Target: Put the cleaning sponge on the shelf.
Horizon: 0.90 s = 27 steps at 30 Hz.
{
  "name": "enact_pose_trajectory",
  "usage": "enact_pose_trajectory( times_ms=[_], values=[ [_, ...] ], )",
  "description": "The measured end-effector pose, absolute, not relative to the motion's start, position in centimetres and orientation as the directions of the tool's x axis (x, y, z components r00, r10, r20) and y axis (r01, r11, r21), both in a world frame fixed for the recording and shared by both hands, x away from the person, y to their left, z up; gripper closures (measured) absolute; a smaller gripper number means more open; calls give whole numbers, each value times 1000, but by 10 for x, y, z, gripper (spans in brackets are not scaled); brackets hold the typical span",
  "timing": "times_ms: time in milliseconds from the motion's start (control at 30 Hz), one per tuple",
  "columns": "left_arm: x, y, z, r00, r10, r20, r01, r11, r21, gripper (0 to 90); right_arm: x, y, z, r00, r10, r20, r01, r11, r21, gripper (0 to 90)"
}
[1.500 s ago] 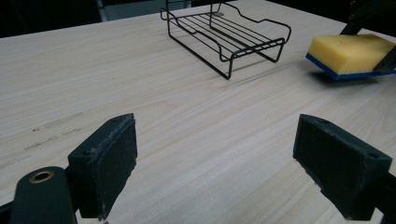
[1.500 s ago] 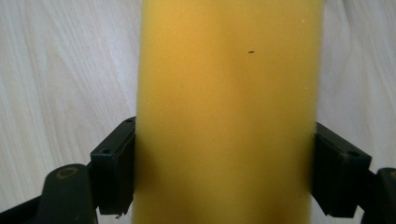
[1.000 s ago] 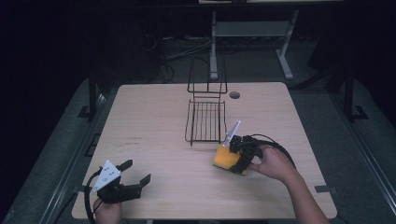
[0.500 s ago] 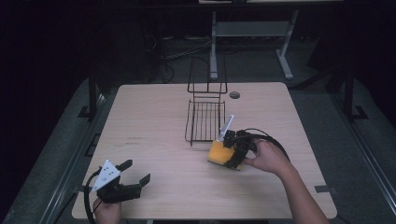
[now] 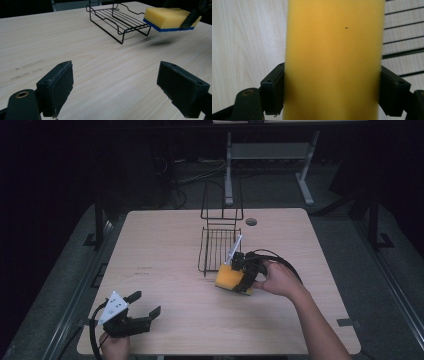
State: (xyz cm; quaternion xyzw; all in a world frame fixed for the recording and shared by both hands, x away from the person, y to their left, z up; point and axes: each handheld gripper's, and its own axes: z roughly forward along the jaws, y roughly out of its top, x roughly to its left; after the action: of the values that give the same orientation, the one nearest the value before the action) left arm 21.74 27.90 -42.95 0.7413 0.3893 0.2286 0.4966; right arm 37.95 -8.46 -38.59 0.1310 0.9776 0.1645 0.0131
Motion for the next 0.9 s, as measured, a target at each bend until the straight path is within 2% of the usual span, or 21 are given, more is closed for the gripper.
enact_pose_trajectory(
  times_ms=[467,800,900],
  values=[
    [219,282,-430,585,809,-58,354,-191,916,130,399,-69,-376,-971,239,-7,226,926,301,219],
    [219,286,-430,579,813,-68,356,-177,918,130,416,-58,-374,-973,231,14,224,926,303,219],
    [220,287,-430,577,814,-72,358,-173,917,129,420,-55,-379,-972,233,9,226,934,276,219]
  ],
)
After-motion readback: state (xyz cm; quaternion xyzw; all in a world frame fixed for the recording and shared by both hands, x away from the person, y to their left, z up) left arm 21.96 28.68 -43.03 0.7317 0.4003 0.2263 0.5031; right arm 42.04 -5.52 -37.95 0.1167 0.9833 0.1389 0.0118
